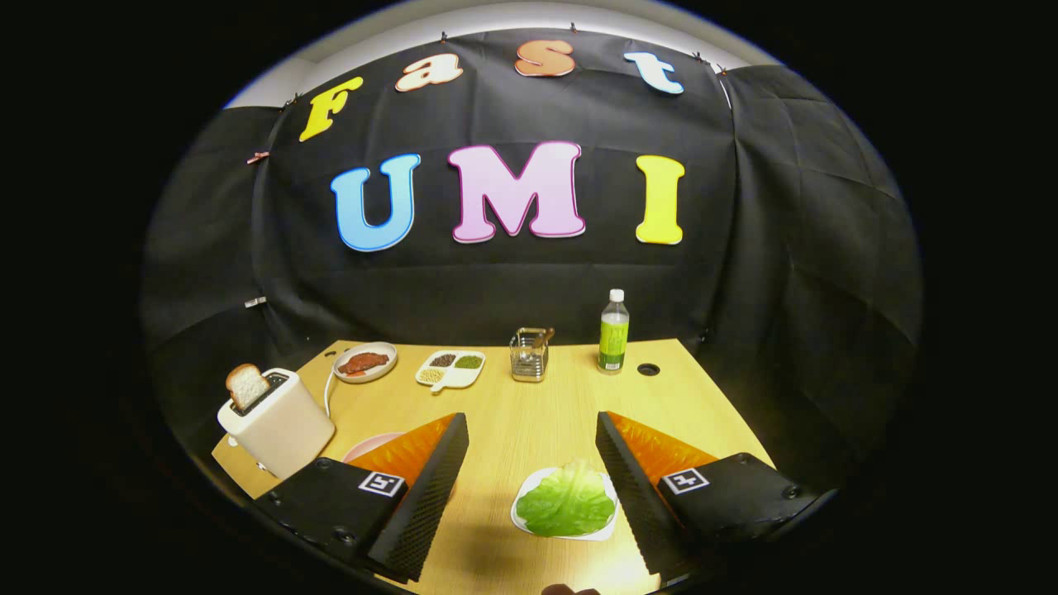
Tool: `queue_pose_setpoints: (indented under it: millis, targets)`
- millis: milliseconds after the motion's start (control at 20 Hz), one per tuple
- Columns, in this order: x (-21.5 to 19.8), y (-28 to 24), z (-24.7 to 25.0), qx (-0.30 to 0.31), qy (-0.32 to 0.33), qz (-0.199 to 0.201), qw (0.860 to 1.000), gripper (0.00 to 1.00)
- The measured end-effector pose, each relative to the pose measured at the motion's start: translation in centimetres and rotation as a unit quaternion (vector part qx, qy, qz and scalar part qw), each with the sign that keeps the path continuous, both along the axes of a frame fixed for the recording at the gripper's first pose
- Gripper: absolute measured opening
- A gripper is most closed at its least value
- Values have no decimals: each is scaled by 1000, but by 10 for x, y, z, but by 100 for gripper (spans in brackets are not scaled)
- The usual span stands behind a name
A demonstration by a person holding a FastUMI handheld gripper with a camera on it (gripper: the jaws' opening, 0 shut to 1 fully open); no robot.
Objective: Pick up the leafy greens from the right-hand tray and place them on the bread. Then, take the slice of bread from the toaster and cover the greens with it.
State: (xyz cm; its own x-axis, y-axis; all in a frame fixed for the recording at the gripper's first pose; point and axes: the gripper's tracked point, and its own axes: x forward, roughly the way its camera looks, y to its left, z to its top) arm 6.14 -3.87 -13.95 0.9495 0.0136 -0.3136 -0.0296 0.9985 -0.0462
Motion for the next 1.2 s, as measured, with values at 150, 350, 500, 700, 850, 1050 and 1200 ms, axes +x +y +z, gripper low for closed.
queue_pose_setpoints:
  millis: [150, 350, 500, 700, 850, 1050, 1200]
  targets:
    - [10, -17, -37, -2, 43, -10, 999, 97]
    - [22, -30, -83, 1, 99, -14, 995, 97]
    - [27, -40, -116, 1, 134, -16, 991, 97]
    - [34, -47, -164, -11, 178, -15, 984, 97]
    - [39, -49, -190, -23, 197, -13, 980, 97]
    - [42, -60, -221, -31, 223, -22, 974, 97]
    - [39, -62, -233, -3, 240, -34, 970, 97]
